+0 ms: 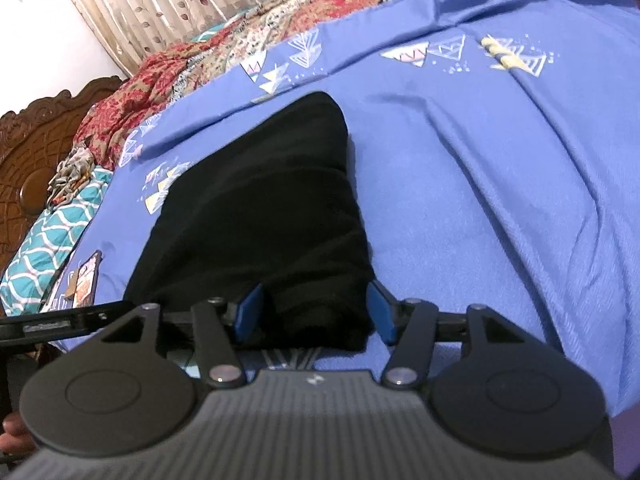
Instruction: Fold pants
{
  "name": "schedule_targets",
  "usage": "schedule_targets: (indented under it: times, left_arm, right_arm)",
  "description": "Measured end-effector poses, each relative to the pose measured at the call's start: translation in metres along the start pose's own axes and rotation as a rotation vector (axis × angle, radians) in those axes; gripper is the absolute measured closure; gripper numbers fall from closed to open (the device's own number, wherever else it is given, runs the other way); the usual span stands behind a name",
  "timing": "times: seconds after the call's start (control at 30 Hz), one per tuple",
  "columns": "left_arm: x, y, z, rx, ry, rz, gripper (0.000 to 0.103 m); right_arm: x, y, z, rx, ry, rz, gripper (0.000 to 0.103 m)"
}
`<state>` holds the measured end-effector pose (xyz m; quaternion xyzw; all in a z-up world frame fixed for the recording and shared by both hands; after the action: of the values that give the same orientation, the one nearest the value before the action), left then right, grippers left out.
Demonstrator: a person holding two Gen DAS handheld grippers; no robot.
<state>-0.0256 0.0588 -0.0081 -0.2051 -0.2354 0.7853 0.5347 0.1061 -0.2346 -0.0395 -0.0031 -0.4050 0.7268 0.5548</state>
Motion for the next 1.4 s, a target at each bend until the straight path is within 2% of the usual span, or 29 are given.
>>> schedule_targets:
  times: [0.13,0.37,0.57,0.77,0.87,1.0,1.4]
  left_arm:
    - [-0.002,0.004,0.003,0.000,-0.010,-0.014,0.025]
    - [-0.008,0.013,0.003,0.025,-0.004,-0.051,0.024]
    - [-0.006,0.019,-0.008,0.050,-0.015,-0.041,0.018]
    - [-0.004,0.024,-0.017,0.077,-0.015,-0.040,0.015]
    - [-0.003,0.027,-0.024,0.102,-0.015,-0.035,0.015]
    - [0.002,0.034,-0.036,0.143,-0.037,-0.019,0.020]
    - [0.004,0.034,-0.044,0.145,-0.034,-0.016,0.013]
  right_arm:
    - [-0.006,0.009,-0.012,0.059,0.005,-0.041,0.039]
    - [0.000,0.011,-0.009,0.051,-0.002,-0.040,0.038]
    - [-0.002,0.011,-0.010,0.052,-0.014,-0.046,0.034]
    - [0.000,0.012,-0.011,0.053,-0.033,-0.041,0.026]
    - [0.001,0.011,-0.012,0.052,-0.038,-0.034,0.024]
    - [0.001,0.012,-0.013,0.051,-0.045,-0.035,0.021]
    - [0.011,0.015,-0.018,0.045,-0.040,-0.007,0.015]
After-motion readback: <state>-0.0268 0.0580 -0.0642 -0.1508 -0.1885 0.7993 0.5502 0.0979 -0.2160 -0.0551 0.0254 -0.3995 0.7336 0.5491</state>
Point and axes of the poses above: each gripper's, at about its wrist camera, not at the fingertips, and z roughly against the way its jaws point, x to its left, y to its underside, the point moved 8 cm from there along -z, roughly the way its jaws point, and after that the axes turned 1 degree about z, right-handed, at the moved point
